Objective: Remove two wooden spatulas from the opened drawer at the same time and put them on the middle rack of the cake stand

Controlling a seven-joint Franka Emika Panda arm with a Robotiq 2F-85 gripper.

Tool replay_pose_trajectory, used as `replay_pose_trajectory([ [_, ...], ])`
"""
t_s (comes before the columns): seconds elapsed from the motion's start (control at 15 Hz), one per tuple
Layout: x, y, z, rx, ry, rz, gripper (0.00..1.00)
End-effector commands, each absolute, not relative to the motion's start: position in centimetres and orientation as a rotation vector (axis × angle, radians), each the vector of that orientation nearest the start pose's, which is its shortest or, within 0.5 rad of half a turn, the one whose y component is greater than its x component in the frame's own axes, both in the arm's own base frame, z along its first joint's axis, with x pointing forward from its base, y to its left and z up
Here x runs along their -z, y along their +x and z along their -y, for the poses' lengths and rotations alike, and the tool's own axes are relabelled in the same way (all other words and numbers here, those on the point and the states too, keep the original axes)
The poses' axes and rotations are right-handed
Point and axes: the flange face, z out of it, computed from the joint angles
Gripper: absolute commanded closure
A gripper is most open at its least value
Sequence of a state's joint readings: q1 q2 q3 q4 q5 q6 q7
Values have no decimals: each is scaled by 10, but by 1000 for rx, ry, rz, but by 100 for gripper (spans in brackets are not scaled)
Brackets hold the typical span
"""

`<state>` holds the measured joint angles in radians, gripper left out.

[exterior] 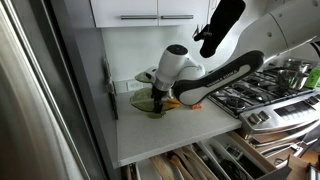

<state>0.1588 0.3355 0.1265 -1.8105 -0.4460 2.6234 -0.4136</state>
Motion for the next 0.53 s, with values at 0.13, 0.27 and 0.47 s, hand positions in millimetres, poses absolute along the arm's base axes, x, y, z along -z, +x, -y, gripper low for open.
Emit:
replay_pose_trajectory([
  [0.13, -408, 642, -193, 809, -2877, 1685, 0],
  [0.27, -409, 642, -192, 835, -2876, 1687, 0],
  [0.47, -410, 643, -191, 883, -2867, 1677, 0],
])
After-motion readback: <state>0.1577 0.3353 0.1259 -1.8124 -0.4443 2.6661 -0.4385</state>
